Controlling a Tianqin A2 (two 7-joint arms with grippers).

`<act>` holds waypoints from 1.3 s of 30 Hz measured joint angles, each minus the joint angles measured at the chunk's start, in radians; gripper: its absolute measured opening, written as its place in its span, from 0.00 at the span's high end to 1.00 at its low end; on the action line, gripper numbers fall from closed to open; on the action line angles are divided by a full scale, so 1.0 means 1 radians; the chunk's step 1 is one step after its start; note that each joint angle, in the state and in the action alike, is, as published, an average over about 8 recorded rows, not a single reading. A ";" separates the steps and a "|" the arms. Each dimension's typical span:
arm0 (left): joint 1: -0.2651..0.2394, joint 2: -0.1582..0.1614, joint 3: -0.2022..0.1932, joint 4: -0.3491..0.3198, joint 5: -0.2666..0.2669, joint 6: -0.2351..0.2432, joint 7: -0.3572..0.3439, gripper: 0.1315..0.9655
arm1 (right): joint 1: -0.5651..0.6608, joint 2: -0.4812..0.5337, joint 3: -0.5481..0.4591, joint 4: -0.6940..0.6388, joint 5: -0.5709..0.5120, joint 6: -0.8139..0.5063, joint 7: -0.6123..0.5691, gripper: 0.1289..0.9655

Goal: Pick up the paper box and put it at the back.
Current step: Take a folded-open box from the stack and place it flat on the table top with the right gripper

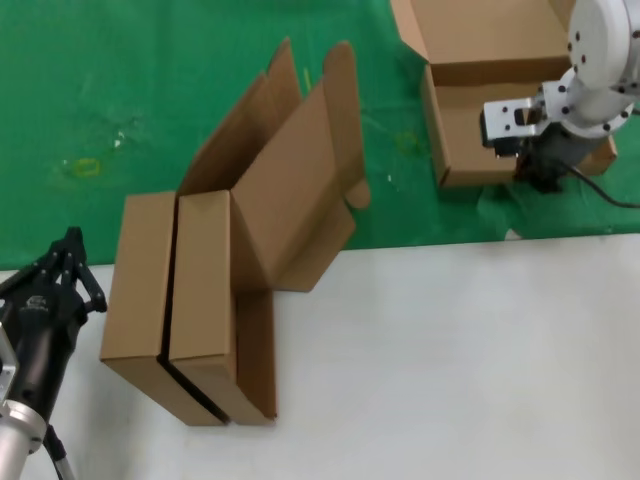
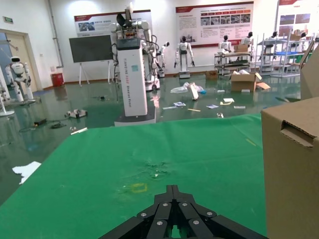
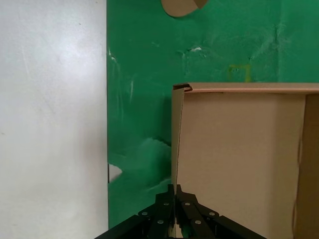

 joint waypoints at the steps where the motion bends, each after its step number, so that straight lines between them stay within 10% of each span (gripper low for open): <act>1: 0.000 0.000 0.000 0.000 0.000 0.000 0.000 0.98 | 0.007 -0.011 0.004 -0.031 0.004 0.012 -0.018 0.98; 15: 0.000 0.000 0.000 0.000 0.000 0.000 0.000 0.98 | 0.080 -0.080 0.043 -0.318 0.055 0.128 -0.196 0.98; 39: 0.000 0.000 0.000 0.000 0.000 0.000 0.000 0.98 | 0.090 -0.083 0.049 -0.362 0.068 0.169 -0.225 0.92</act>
